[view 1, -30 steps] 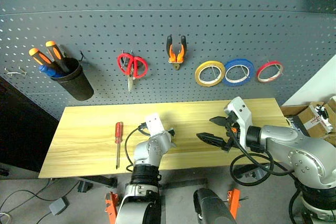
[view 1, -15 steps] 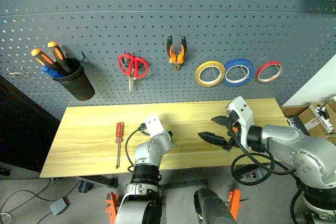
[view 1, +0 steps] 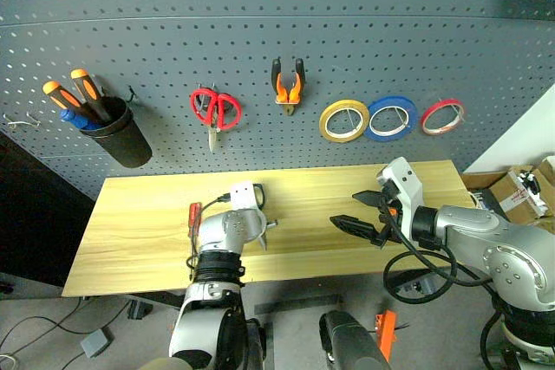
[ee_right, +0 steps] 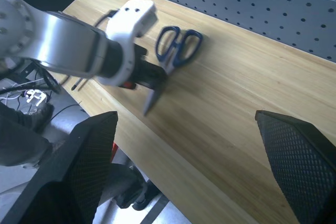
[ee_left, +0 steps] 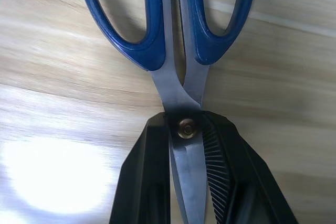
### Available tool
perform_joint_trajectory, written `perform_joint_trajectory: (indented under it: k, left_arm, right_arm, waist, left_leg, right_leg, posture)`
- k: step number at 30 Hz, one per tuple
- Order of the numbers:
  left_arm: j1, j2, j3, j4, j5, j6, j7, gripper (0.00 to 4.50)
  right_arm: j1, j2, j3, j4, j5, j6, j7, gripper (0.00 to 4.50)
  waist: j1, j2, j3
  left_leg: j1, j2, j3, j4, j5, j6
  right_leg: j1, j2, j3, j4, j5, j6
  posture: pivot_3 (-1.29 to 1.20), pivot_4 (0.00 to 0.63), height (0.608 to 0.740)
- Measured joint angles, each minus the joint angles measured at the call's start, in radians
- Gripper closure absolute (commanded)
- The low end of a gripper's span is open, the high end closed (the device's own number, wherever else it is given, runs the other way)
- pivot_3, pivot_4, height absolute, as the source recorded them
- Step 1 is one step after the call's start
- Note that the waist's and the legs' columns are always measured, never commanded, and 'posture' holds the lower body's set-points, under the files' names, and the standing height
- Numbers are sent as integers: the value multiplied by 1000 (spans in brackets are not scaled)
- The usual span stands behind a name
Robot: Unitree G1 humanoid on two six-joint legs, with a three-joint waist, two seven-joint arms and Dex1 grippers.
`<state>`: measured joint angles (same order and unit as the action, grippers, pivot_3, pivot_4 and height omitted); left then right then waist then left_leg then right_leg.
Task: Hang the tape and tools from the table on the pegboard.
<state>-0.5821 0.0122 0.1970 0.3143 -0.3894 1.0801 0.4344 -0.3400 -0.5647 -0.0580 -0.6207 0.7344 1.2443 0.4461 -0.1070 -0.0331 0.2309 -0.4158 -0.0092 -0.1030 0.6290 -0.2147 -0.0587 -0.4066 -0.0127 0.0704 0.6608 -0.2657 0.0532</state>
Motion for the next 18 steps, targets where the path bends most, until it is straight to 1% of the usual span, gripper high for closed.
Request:
perform_joint_trajectory:
  k: [2,7,11,15,18]
  left_arm:
    - [24,44,-24,-45,9,30,-48,3949]
    - [104,225,-154,-170,31,30,-285,3949]
    - [182,310,-178,-261,34,-24,-444,3949]
    - [320,381,-217,-392,53,-149,-569,3949]
    - [488,437,-232,-534,90,-326,-657,3949]
  right_arm:
    - [0,0,0,0,1,0,-5,0]
    - [0,2,-1,1,3,0,-13,0]
    - [1,17,-1,0,4,-3,-16,0]
    - [10,22,6,-10,-9,-41,-15,0]
    - [27,6,50,-52,-78,-149,-18,0]
  waist:
    - [-1,0,0]
    - [-2,1,1]
    - [-1,1,1]
    - [0,2,2]
    - [0,3,2]
  left_leg:
    - [0,0,0,0,0,0]
    - [0,1,0,0,0,0]
    - [0,2,0,-1,0,0]
    - [-1,3,0,-2,0,0]
    - [-1,3,2,-4,0,0]
  right_leg:
    - [0,0,0,0,0,0]
    - [0,0,0,0,0,0]
    - [-1,-1,1,0,0,0]
    - [-2,-4,1,0,0,0]
    - [-3,-6,2,-1,0,0]
  posture:
    - [-168,225,740]
    - [-162,225,740]
    - [-160,221,740]
    - [-158,222,740]
    - [-152,222,740]
